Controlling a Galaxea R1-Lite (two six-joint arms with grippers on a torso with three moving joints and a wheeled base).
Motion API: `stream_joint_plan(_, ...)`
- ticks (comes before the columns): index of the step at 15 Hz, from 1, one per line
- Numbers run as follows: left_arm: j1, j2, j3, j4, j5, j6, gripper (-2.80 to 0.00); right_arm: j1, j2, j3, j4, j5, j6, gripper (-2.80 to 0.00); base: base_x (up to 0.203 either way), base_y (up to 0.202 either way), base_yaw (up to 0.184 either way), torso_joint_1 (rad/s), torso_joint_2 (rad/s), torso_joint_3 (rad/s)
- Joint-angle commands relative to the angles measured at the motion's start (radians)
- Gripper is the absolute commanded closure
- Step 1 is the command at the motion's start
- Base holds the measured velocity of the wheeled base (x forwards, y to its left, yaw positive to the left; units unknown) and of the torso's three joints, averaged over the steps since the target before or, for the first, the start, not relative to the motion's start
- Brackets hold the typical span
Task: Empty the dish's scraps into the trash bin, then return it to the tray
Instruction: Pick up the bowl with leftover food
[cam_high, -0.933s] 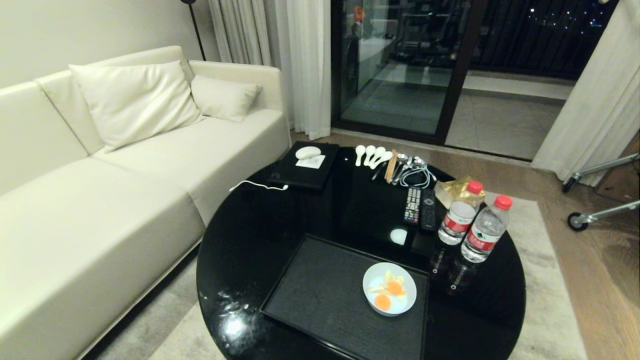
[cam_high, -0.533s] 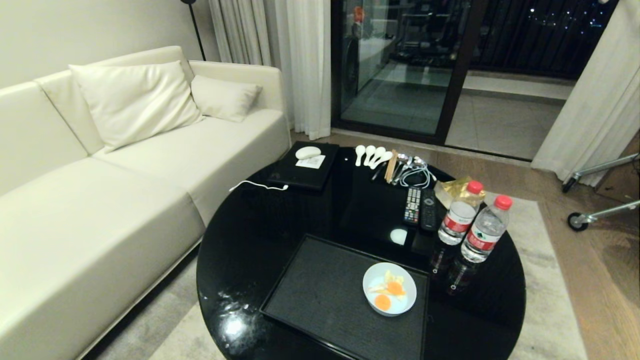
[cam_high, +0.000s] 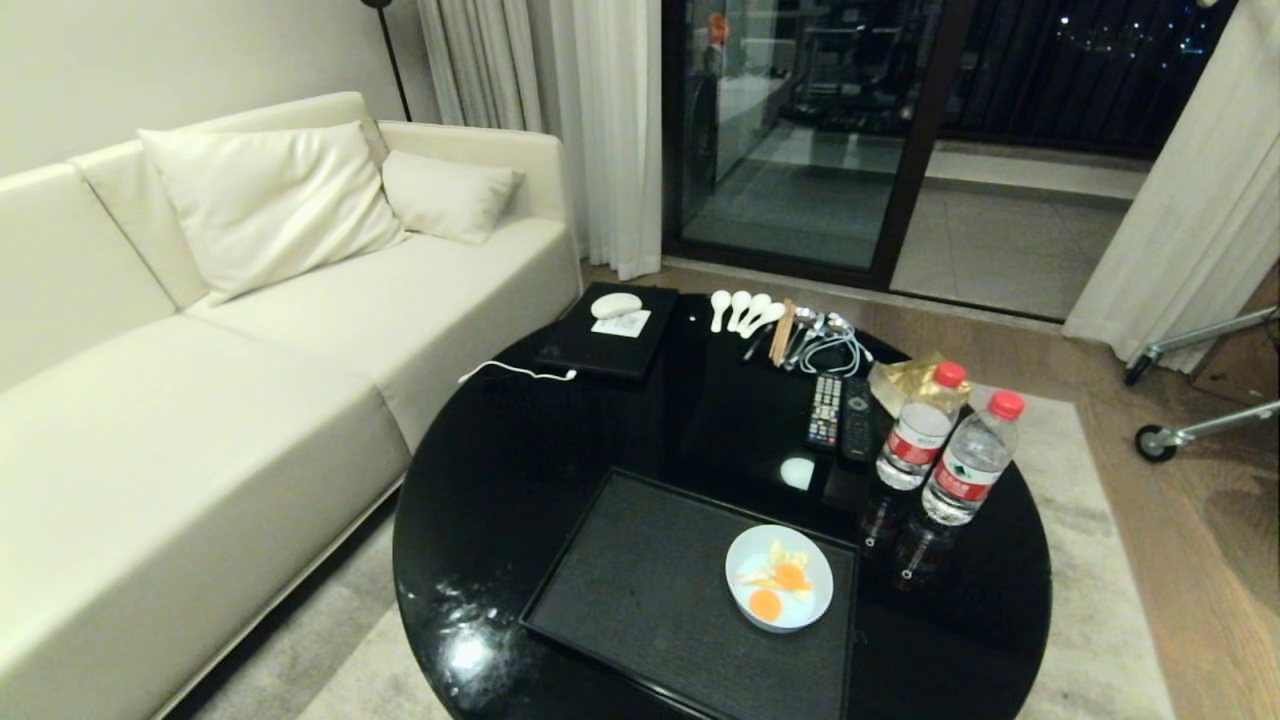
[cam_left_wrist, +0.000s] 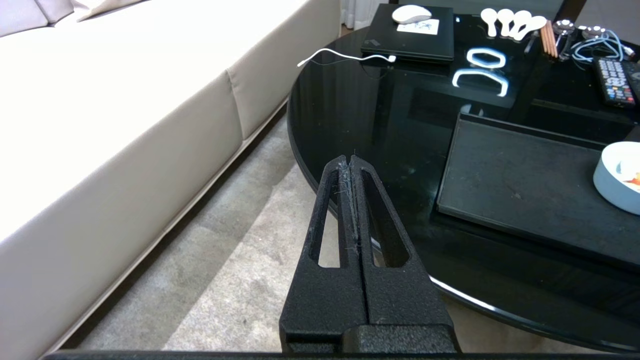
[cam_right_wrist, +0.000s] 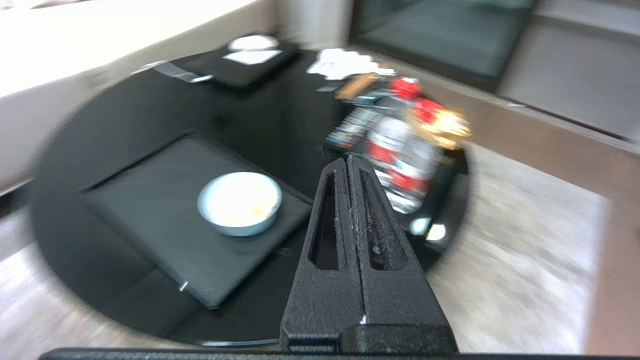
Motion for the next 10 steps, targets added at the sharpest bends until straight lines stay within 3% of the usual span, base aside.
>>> stream_joint_plan(1,0.000,0.000,0.000,0.000,0.000,0.000,0.00,0.000,0.285,-0.132,0.014,0.092,-0.032,0.00,0.000,0.000,0.000,0.000,0.00,0.000)
stream_joint_plan(4,0.000,0.000,0.000,0.000,0.000,0.000,0.00,0.006,0.542,-0.233,0.045,0.148,-0.139,0.00,0.000,0.000,0.000,0.000,0.00,0.000)
stream_joint_plan(7,0.000,0.000,0.000,0.000,0.000,0.000,0.00,0.048,0.742,-0.266,0.126,0.163,-0.191,0.00,0.000,0.000,0.000,0.000,0.00,0.000)
stream_joint_plan(10,0.000,0.000,0.000,0.000,0.000,0.000,0.00,0.135,0.858,-0.275,0.259,0.111,-0.205,0.00,0.000,0.000,0.000,0.000,0.00,0.000)
